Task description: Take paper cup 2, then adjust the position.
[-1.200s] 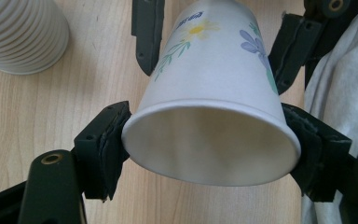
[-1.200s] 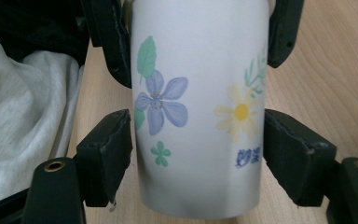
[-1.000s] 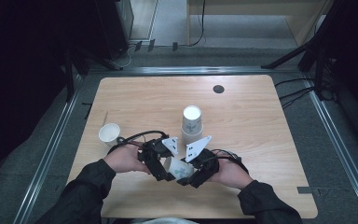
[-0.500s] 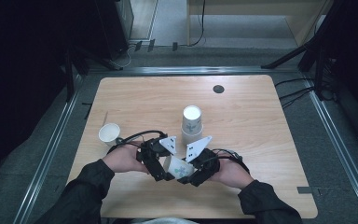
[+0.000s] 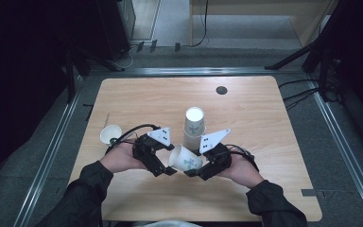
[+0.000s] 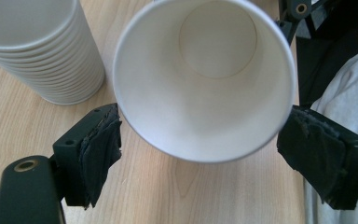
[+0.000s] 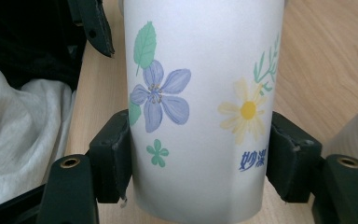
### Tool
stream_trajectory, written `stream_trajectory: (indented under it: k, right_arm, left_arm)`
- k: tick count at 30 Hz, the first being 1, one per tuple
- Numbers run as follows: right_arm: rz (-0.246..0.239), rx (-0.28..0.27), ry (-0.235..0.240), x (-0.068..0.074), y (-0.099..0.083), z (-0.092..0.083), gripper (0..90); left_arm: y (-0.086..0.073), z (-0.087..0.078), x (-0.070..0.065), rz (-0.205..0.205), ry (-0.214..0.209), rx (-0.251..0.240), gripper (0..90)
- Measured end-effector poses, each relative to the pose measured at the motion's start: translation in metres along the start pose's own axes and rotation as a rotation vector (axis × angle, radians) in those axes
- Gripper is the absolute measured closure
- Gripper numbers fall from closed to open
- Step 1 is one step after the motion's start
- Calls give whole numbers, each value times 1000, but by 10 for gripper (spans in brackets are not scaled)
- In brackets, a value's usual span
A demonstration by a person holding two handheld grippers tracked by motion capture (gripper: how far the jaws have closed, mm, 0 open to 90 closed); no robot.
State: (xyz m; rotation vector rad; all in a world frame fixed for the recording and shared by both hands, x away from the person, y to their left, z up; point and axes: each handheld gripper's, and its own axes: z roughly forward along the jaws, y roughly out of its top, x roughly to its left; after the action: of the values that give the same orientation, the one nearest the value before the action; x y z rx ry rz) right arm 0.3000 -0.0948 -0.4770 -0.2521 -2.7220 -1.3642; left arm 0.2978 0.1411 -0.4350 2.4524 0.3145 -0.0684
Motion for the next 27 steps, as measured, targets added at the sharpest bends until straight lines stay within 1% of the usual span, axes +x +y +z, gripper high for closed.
stream_trajectory:
  k: [3, 5, 7, 8, 9, 10, 14, 15, 19, 21, 23, 26, 27]
  right_arm:
    - [11, -14, -10, -1, 0, -4, 331]
    - [14, -24, -14, -2, 0, -5, 331]
    - [19, -35, -12, -2, 0, -8, 332]
    - [19, -35, -12, -2, 0, -8, 332]
    - [24, -56, -19, -2, 1, -11, 332]
    - [27, -63, -17, -3, 1, -12, 331]
    - [28, -86, -21, -3, 2, -16, 331]
    - [32, -87, -23, -3, 2, -16, 331]
    - [35, -102, -25, -5, 3, -19, 332]
    - [35, -110, -26, -5, 4, -20, 332]
    - [35, -118, -22, -5, 4, -22, 332]
    - [32, -132, -18, -5, 5, -23, 332]
    - [34, -135, -16, -5, 5, -23, 332]
  left_arm:
    - [-2, -1, 1, -19, -8, -28, 137]
    - [-2, -2, 2, -26, -21, -40, 136]
    - [-3, -2, 2, -35, -17, -58, 136]
    - [-3, -2, 2, -35, -17, -58, 136]
    - [-3, -3, 2, -47, -27, -80, 130]
    - [-2, -4, 2, -52, -22, -85, 130]
    - [-2, -5, 3, -65, -40, -115, 126]
    - [-3, -4, 3, -78, -45, -128, 126]
    - [-3, -3, 2, -86, -35, -147, 126]
    - [-2, -3, 1, -99, -40, -174, 126]
    - [-2, -5, 1, -110, -34, -205, 126]
    - [-3, -8, 1, -128, -43, -248, 126]
    - [-3, -9, 2, -133, -46, -256, 127]
